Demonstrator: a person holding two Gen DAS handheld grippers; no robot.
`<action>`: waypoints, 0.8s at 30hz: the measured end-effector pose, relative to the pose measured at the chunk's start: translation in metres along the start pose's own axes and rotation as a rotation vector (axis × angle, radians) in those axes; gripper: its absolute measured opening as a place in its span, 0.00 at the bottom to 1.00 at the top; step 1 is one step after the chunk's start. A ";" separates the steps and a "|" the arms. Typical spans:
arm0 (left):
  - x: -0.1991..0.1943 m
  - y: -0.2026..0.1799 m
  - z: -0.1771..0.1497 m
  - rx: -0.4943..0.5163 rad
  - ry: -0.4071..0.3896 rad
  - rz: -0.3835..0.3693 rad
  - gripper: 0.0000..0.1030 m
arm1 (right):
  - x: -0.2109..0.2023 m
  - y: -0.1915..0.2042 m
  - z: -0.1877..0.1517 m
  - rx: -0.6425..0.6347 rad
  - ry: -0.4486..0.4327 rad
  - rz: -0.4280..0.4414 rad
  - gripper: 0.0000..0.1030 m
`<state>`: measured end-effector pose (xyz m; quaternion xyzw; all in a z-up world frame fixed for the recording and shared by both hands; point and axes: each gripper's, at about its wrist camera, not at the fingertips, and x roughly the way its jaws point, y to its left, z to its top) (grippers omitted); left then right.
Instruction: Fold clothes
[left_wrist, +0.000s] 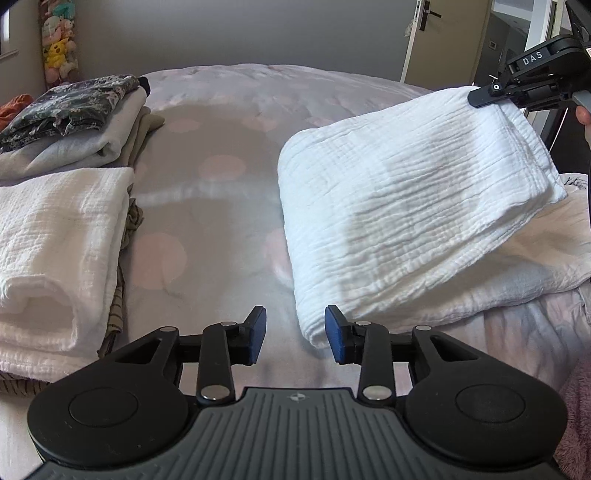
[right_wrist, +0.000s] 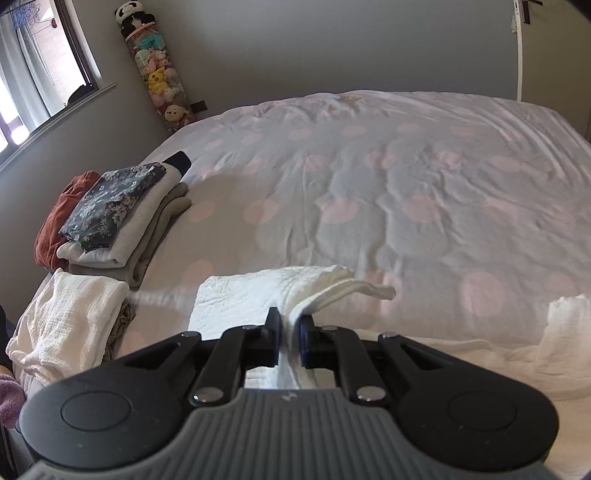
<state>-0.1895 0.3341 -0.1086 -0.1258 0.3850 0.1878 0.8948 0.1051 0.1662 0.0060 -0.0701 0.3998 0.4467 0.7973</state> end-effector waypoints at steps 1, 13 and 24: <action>-0.002 -0.003 0.002 0.005 -0.007 -0.005 0.37 | -0.011 -0.007 0.002 -0.001 -0.002 -0.013 0.11; 0.002 -0.040 0.015 0.039 -0.009 -0.086 0.37 | -0.114 -0.110 -0.002 0.012 0.000 -0.221 0.11; 0.022 -0.071 0.025 0.076 0.032 -0.120 0.40 | -0.134 -0.231 -0.056 0.165 0.080 -0.390 0.11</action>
